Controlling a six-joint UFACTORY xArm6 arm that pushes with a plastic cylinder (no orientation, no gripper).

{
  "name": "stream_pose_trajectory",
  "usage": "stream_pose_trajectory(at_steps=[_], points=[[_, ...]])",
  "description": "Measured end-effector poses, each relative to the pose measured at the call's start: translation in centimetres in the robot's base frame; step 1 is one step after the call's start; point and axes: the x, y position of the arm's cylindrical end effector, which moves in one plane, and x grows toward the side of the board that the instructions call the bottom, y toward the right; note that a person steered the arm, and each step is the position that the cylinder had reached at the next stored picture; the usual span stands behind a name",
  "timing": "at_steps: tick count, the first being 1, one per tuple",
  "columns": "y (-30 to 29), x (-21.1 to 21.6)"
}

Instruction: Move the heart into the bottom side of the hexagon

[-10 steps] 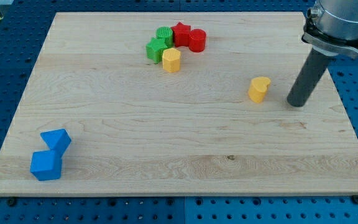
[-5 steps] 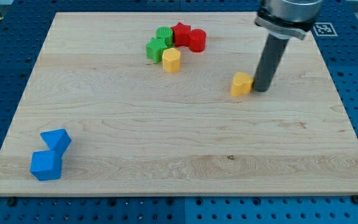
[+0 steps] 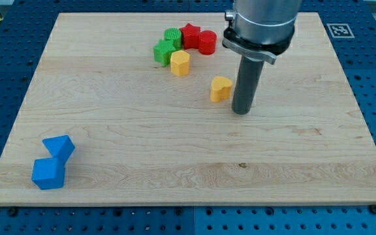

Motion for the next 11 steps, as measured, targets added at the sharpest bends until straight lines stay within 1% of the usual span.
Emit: stream_pose_trajectory(at_steps=[2, 3, 4, 5, 6, 11], points=[[-4.1, -2.2], [-5.9, -2.3], [-3.4, -2.3], [0.5, -2.5], [0.3, -3.7], [-4.7, -3.9]])
